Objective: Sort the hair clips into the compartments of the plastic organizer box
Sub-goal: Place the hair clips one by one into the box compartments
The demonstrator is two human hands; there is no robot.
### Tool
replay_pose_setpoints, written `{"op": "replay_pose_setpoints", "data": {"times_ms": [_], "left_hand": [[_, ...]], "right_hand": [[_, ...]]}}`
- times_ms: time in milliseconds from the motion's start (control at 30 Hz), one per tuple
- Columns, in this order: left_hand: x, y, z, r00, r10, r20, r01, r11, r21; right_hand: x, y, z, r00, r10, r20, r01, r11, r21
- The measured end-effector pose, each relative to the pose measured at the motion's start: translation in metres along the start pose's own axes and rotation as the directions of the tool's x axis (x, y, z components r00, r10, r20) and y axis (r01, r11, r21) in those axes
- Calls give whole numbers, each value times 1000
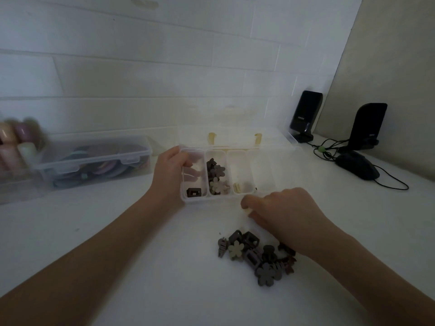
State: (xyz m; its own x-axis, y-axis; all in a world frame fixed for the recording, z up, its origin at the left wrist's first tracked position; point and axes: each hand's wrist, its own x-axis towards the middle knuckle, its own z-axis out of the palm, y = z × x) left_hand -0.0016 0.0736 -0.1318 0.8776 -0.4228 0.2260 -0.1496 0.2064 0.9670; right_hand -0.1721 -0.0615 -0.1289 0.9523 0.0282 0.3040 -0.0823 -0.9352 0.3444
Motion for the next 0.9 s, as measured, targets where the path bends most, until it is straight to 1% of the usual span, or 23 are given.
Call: {"op": "replay_pose_setpoints", "data": {"times_ms": [33,100,133,200,233,267,300,400,467,567,633,700,767,900], "left_hand": [[-1,1,0,1000,-2,1,2,1000,5],[-3,2,1,1000,4,9,-4,1000,-1],[-3,3,1,1000,5,9,-5,1000,-2],[-3,1,2,1000,12,17,-12,1000,-4],[-3,1,3,999,18,31,-18,1000,-5],[-3,0,4,999,24,45,-23,1000,-11],[-4,0,5,998,30,54,-29,999,-23],[-7,1,6,994,70,83,-68,998,-16],[-7,-1,6,993,77,88,-74,997,-38],[-8,-3,5,996,41,74,-36,997,-69],[-8,-3,6,996,34,84,-26,996,-88],[-8,0,6,995,46,92,-37,994,-100],[-6,0,5,995,67,68,-62,995,-77],[-1,-3,2,995,55,78,-53,998,-31]], "right_hand": [[-2,2,2,999,-14,-29,17,993,116],[-4,1,-3,998,7,-60,14,934,358],[-3,-1,-5,991,36,-126,25,890,455],[2,-7,-9,960,116,-256,60,805,590],[6,-9,-10,941,154,-302,76,774,629],[10,-12,-13,925,179,-334,88,756,649],[16,-15,-16,910,187,-369,102,764,638],[36,-24,-29,865,183,-467,104,845,524],[51,-31,-32,856,145,-496,118,880,461],[66,-36,-20,885,8,-465,163,932,325],[64,-32,-14,897,-18,-442,166,940,299],[53,-22,-16,900,11,-436,168,913,370],[36,-8,-19,920,54,-389,153,863,482],[3,16,-20,984,56,-166,66,761,646]]}}
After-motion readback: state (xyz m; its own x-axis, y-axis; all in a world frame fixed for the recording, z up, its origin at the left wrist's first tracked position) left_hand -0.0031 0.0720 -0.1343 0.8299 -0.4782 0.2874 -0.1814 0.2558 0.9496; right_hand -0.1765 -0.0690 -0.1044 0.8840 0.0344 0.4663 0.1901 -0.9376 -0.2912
